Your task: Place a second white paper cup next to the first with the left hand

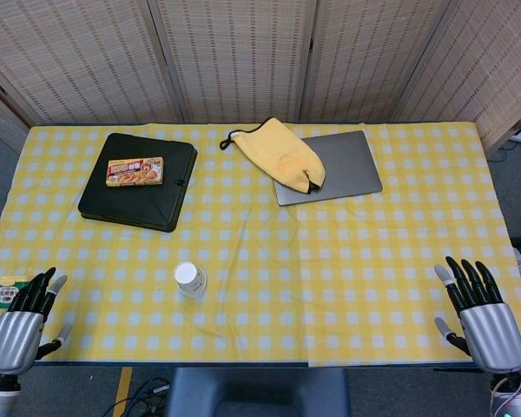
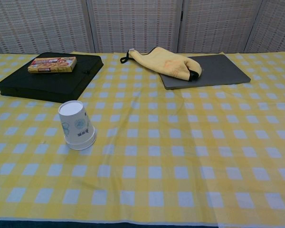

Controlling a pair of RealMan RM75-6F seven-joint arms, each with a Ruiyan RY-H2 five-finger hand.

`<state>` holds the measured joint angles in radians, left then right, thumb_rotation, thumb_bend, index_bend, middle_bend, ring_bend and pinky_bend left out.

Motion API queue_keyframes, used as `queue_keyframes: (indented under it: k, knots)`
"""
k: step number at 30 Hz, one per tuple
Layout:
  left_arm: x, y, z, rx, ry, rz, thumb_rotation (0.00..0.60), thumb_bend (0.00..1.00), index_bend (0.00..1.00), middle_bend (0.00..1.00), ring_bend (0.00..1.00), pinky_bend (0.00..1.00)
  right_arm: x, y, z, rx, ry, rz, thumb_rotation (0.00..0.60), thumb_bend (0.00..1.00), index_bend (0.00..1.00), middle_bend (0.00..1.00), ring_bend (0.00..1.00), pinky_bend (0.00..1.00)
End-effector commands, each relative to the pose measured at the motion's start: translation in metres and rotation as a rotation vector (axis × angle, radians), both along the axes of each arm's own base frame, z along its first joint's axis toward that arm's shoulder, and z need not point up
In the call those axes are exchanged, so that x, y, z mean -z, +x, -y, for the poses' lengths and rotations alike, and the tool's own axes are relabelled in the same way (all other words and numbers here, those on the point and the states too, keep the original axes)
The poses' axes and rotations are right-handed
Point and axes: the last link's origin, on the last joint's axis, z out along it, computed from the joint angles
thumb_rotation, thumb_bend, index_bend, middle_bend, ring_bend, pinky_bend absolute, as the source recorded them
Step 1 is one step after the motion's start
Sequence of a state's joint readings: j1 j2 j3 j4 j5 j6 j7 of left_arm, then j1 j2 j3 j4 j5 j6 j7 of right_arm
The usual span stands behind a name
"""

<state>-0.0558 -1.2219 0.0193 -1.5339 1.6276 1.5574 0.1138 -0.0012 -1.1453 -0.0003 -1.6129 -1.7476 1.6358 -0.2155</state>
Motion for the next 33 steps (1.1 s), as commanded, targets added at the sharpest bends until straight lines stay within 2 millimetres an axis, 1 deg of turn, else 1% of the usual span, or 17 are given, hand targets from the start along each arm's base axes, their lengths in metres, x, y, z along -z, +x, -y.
queue_keyframes:
  k: [1,12,20,33]
  knots:
    - [0.0004,-0.0002,-0.0001,-0.001,-0.002,-0.001,0.600,0.32,0.10,0.00,0.00,0.18,-0.0002,0.0002,-0.0001,-0.001,-0.001,0.001,0.600,0.22,0.03,0.00,0.00,0.00]
    - [-0.0006,0.0034,0.0010,0.018,-0.003,0.003,0.600,0.32,0.10,0.00,0.00,0.18,-0.0015,-0.0004,-0.0002,0.002,-0.009,0.002,0.600,0.22,0.03,0.00,0.00,0.00]
    - [-0.0020,0.0016,0.0015,0.010,0.002,0.003,0.600,0.32,0.10,0.00,0.00,0.18,0.0004,0.0003,0.0008,-0.001,-0.003,-0.003,0.600,0.22,0.03,0.00,0.00,0.00]
    - [0.0017,0.0029,0.0001,0.011,-0.009,-0.004,0.600,0.32,0.10,0.00,0.00,0.18,-0.0018,0.0000,-0.0002,-0.003,-0.007,0.003,0.600,0.22,0.03,0.00,0.00,0.00]
